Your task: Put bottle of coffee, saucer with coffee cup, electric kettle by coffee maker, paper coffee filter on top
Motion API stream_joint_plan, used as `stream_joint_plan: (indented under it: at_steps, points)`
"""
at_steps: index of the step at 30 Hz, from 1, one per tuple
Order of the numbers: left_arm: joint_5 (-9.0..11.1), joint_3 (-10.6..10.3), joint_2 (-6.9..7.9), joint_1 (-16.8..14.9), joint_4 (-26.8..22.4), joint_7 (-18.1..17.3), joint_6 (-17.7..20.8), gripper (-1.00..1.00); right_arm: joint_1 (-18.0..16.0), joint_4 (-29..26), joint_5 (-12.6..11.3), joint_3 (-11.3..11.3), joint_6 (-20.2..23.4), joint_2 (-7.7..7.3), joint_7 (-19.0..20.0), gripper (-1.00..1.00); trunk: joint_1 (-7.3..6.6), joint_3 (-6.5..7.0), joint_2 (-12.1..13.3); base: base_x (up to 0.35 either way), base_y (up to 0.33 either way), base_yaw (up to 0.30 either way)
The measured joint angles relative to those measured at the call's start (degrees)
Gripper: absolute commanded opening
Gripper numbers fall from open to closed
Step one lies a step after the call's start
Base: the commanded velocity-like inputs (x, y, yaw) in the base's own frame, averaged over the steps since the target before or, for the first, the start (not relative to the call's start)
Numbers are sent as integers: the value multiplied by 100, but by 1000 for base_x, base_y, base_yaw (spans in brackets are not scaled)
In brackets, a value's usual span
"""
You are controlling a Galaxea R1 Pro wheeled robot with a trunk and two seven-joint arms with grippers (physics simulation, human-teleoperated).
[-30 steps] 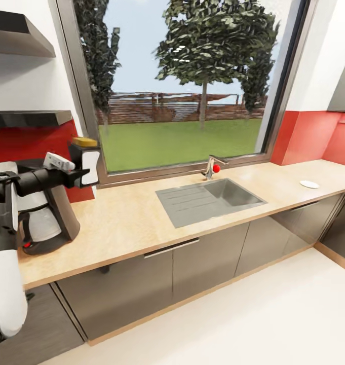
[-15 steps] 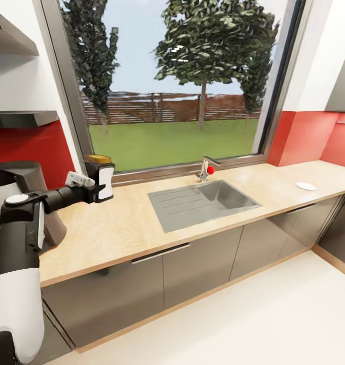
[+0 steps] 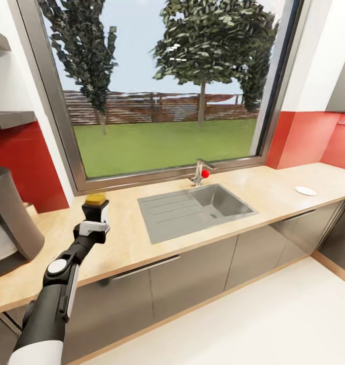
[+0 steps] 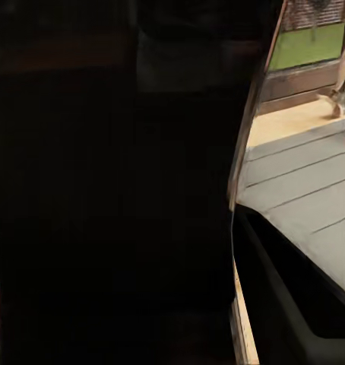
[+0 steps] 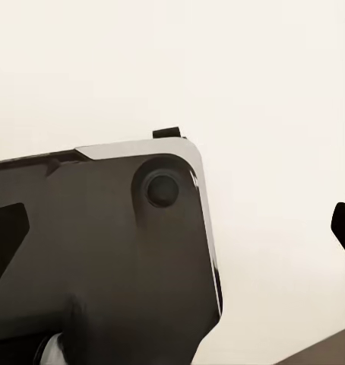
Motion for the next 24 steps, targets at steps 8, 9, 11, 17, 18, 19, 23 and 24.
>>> stream_joint_plan:
  at_steps: [8, 9, 11, 17, 18, 19, 23, 24]
  points:
    - [75, 49, -40, 302, -57, 345, -136, -100, -1, -8, 0, 0, 0, 0, 0, 100, 1, 1, -1, 18, -13, 40]
    - [146, 54, -37, 308, -48, 462, -180, -100, -1, -13, 0, 1, -2, 0, 0, 100, 1, 1, -1, 1, -1, 242]
    - [255, 23, -40, 312, 14, 798, -358, -100, -2, -15, 0, -1, -3, -2, 0, 100, 1, 1, -1, 0, 0, 259]
    - [276, -106, -58, 321, 446, 1056, -831, -100, -2, -13, 0, -7, -4, -7, 0, 100, 2, 1, -1, 0, 0, 275]
    - [276, -169, -59, 322, 464, 1062, -846, -100, -2, -13, 0, -7, -4, -8, -1, 100, 2, 1, -1, 0, 0, 278]
    - [281, -228, -59, 325, 479, 1068, -857, -100, -2, -13, 0, -7, -4, -8, -2, 100, 2, 1, -1, 0, 0, 278]
    - [284, -329, -60, 336, 663, 1075, -882, -100, -1, -13, 0, -13, -2, -9, -6, 100, 2, 1, 0, 0, 0, 232]
    - [282, -340, -60, 344, 727, 1073, -888, -100, -1, -14, 0, -14, -5, -9, -7, 100, 2, 1, 0, 0, 0, 112]
